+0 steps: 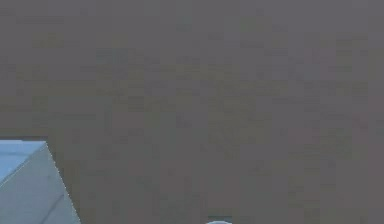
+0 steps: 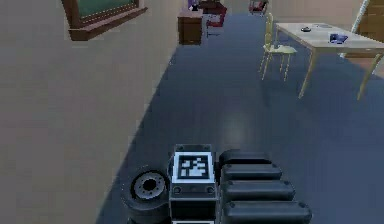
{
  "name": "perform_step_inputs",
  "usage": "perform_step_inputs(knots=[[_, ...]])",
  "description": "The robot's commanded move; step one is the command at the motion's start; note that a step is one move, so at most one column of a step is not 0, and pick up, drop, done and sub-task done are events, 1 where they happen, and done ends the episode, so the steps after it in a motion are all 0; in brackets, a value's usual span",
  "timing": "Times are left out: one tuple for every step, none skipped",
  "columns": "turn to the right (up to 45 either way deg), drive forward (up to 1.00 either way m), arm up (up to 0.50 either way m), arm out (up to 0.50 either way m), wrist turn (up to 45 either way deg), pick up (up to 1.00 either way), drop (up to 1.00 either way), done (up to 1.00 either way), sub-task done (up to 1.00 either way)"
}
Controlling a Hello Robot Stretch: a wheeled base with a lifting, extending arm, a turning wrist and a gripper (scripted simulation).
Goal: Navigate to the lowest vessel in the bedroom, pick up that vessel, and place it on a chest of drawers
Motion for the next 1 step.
perform_step_inputs(knots=[[-45.0, 0.00, 0.00, 0.00, 0.0, 0.00, 0.00, 0.00, 0.00]])
